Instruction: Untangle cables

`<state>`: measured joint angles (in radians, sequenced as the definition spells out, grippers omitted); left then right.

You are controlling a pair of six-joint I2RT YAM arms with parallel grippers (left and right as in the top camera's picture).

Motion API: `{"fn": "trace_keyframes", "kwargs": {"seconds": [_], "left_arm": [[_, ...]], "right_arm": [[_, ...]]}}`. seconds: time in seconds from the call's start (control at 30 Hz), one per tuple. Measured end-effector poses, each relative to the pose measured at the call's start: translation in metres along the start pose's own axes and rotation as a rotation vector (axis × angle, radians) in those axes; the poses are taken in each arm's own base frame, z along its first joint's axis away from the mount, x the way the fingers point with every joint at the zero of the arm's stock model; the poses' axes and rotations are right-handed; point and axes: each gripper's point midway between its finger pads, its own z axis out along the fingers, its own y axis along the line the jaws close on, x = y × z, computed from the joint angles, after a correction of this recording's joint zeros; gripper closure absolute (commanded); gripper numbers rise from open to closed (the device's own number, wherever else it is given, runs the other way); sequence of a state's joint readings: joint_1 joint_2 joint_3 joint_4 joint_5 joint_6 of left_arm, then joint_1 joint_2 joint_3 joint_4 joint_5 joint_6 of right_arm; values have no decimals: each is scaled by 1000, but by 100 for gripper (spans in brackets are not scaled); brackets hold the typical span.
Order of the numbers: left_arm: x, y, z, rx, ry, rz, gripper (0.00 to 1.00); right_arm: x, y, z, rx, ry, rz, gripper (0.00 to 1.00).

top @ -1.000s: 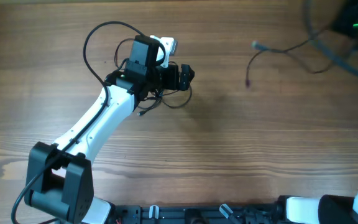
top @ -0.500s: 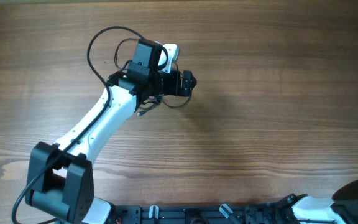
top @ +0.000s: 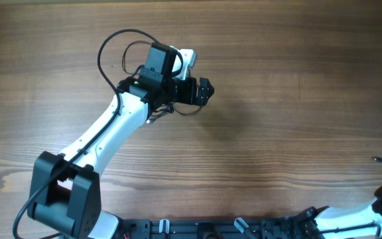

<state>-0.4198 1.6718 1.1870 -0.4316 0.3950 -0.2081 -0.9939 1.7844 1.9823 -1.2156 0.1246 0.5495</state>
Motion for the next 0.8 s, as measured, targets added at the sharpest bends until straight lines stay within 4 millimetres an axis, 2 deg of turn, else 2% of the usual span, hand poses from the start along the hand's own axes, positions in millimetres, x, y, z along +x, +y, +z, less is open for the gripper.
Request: {"fn": "trace_keyframes", "kwargs": {"seconds": [0.07,0.13,0.2,0.23,0.33,0.4,0.5,0.57,0.7,0.8], "left_arm": [[1,0,0,0,2,-1,0],[1,0,0,3,4,-1,0],[1,0,0,3,5,-1,0],[1,-1,0,6,5,-1,0],[1,-1,0,6,5,-1,0],[1,-1,0,6,5,-1,0],[1,-1,0,6,5,-1,0],[1,-1,0,6,4,-1,0],[-2,-2,0,10,-9,1,0],[-3,-2,0,11,-12,2,0]], "right_arm": [[0,-1,10,8,-7,24,96],[10,-1,40,14,13,32,96],[30,-1,75,5,66,32,96],[47,-5,93,14,116,30,96],[52,-4,104,10,123,36,96],[64,-9,121,33,158,41,96],[96,-22,156,91,255,37,96],[112,-29,172,125,308,36,96],[121,-28,172,132,332,23,96],[128,-20,170,127,341,-2,96]]}}
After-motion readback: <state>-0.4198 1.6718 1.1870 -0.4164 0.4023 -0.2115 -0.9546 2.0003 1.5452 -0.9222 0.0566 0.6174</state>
